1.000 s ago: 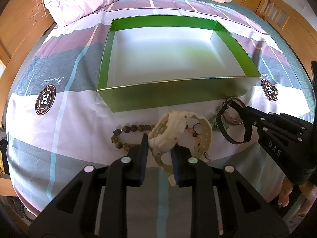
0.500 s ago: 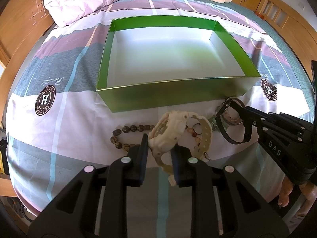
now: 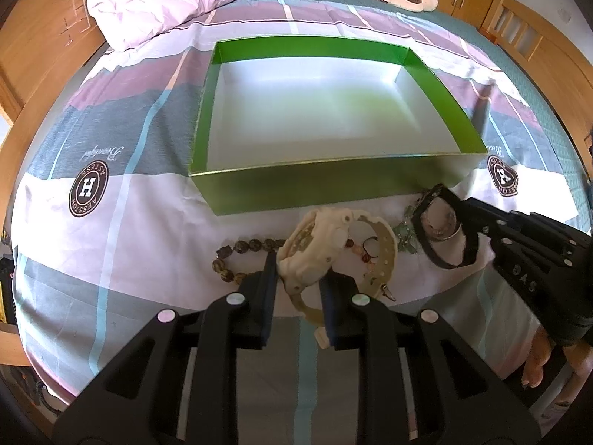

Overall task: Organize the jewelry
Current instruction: 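Carry the white watch into the box with the left tool while the right drops the black watch there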

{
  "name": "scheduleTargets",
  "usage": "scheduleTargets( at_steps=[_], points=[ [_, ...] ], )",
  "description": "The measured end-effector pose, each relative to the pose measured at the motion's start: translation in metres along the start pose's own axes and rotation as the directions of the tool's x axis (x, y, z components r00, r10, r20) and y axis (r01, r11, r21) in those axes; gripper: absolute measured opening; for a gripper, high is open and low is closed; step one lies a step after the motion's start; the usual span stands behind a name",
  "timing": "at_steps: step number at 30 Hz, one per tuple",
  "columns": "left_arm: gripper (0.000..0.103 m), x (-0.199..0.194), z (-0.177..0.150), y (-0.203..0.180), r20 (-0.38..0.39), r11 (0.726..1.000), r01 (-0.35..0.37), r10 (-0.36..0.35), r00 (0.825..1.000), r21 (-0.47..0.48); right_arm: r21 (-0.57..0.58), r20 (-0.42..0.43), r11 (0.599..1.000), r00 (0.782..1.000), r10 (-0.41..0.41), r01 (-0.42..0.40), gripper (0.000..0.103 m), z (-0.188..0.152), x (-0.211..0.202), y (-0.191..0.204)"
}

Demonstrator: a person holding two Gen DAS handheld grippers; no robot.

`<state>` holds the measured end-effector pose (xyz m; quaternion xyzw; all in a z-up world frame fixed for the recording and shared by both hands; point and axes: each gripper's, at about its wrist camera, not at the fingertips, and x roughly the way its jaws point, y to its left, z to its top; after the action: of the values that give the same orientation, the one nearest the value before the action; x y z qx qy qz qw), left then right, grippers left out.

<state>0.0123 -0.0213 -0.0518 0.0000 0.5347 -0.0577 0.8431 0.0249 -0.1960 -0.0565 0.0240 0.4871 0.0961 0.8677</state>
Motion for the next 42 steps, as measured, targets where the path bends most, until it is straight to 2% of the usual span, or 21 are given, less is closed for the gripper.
scheduleTargets(
  at_steps=[8,10,12,14,18,20,22,27,30,32,33,34,36,37,38,40,42],
  points=[
    [0.022,-0.007,0.008,0.004,0.024,1.0,-0.006,0.006,1.0,-0.014,0.039,0.083,0.995,0.992,0.091,-0.095,0.007,0.009,-0.022,-0.008],
    [0.022,-0.012,0.017,0.005,0.047,1.0,-0.016,0.016,0.999,-0.013,0.042,0.112,0.995,0.99,0.084,-0.09,0.007,0.016,-0.029,-0.008],
    [0.022,-0.019,0.032,0.005,0.074,1.0,-0.01,0.011,0.997,-0.017,0.029,0.156,0.999,0.987,0.036,-0.041,0.007,0.023,-0.038,-0.006],
    [0.022,-0.027,0.051,0.007,0.113,1.0,0.017,-0.015,0.993,-0.013,0.036,0.18,0.998,0.983,0.043,-0.05,0.007,0.033,-0.044,-0.006],
    [0.022,-0.033,0.082,0.012,0.204,1.0,0.003,0.002,0.979,-0.023,0.064,0.221,0.996,0.974,0.042,-0.057,0.007,0.063,-0.04,-0.007],
    [0.022,-0.027,0.097,0.017,0.207,0.998,0.037,-0.026,0.978,-0.048,0.083,0.224,0.993,0.973,0.061,-0.081,0.007,0.077,-0.028,-0.007],
    [0.022,-0.014,0.108,0.025,0.174,0.993,0.089,-0.074,0.982,-0.079,0.1,0.227,0.99,0.971,0.072,-0.097,0.007,0.089,-0.01,-0.006],
    [0.022,0.03,0.111,0.025,0.072,0.991,0.093,-0.086,0.994,-0.093,0.135,0.147,0.987,0.987,0.069,-0.089,0.007,0.091,0.02,-0.011],
    [0.022,0.03,0.108,0.021,0.073,0.995,0.067,-0.061,0.995,-0.077,0.166,0.122,0.975,0.984,0.129,-0.148,0.007,0.083,0.001,-0.024],
    [0.022,0.018,0.102,0.02,0.096,0.993,0.085,-0.077,0.992,-0.087,0.138,0.073,0.979,0.987,0.143,-0.152,0.011,0.069,-0.013,-0.026],
    [0.022,0.012,0.1,0.021,0.108,0.991,0.1,-0.089,0.99,-0.092,0.105,0.034,0.985,0.99,0.137,-0.14,0.021,0.061,-0.015,-0.023],
    [0.022,0.004,0.094,0.023,0.125,0.989,0.115,-0.102,0.987,-0.095,0.069,0.001,0.99,0.993,0.122,-0.121,0.037,0.053,-0.016,-0.021],
    [0.022,-0.014,0.08,0.021,0.15,0.991,0.112,-0.1,0.984,-0.077,0.039,-0.053,0.999,0.998,0.037,-0.035,0.054,0.031,-0.009,-0.024],
    [0.022,-0.021,0.073,0.02,0.156,0.992,0.105,-0.093,0.983,-0.067,0.045,-0.091,0.999,0.996,0.014,-0.01,0.054,0.022,-0.002,-0.027],
    [0.022,-0.026,0.066,0.017,0.157,0.994,0.097,-0.087,0.984,-0.057,0.056,-0.153,0.998,0.988,0.028,-0.02,0.054,0.013,0.009,-0.028],
    [0.022,-0.03,0.06,0.015,0.163,0.993,0.108,-0.1,0.982,-0.042,0.041,-0.223,0.998,0.974,0.046,-0.038,0.054,0.002,0.023,-0.024],
    [0.022,-0.028,0.059,0.011,0.159,0.994,0.103,-0.098,0.982,-0.029,-0.008,-0.266,1.0,0.964,-0.018,0.017,0.054,-0.008,0.038,-0.016]
  ],
)
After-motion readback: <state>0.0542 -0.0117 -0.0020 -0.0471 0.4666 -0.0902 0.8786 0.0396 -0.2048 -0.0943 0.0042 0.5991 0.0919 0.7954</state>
